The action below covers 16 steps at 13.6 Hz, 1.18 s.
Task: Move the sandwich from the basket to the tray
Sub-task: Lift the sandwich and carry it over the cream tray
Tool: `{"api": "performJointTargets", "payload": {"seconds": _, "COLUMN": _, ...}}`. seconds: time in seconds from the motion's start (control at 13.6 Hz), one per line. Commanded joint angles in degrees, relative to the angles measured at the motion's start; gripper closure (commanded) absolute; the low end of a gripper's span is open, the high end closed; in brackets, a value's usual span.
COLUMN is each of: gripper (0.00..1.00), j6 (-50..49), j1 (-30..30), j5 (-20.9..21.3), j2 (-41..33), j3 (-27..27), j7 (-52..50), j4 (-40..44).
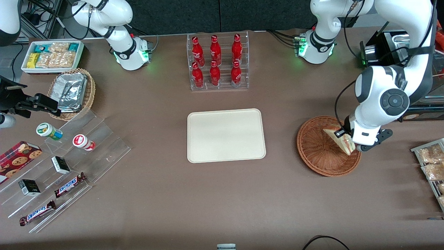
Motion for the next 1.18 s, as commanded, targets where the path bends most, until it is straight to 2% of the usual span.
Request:
{"api": "performJointTargets", "payload": {"seconds": 0.0, "gripper": 1.0, "j6": -6.1, "j1": -2.0, "j5": 1.3, "j2": -0.4, "j3": -2.9, "j7": -1.2, "j4": 4.3}}
{"api": "performJointTargets", "payload": {"seconds": 0.22, "gripper": 1.0, "j6": -12.6, "j1": -4.5, "j5": 1.1, "j2": 0.6, "j3": -6.0, "j7": -1.4, "j4": 10.0}}
{"api": "performJointTargets", "payload": {"seconds": 0.44, "gripper": 1.0, "j6": -12.5, "j1": -10.8, "j5": 0.3, "j2": 1.7, "j3": -6.1, "j7": -5.7, "j4": 12.3}}
{"api": "performJointTargets", "payload": {"seconds": 0.59, "gripper": 1.0, "j6": -12.4, "j1": -15.4, "j5": -0.1, "j2": 4.5, "j3": -6.1, "j7": -6.2, "j4": 14.9}}
{"api": "performJointTargets", "payload": {"seconds": 0.74, "gripper": 1.0, "j6": -12.4, "j1": -19.1, "j5": -3.1, "j2": 8.0, "j3": -6.1, "j7": -9.7, "j4": 19.7}}
{"api": "performJointTargets", "payload": {"seconds": 1.1, "gripper": 1.0, "j6": -12.0, "j1": -28.1, "j5": -3.0, "j2": 17.9, "j3": -6.0, "j7": -14.8, "j4": 29.4}}
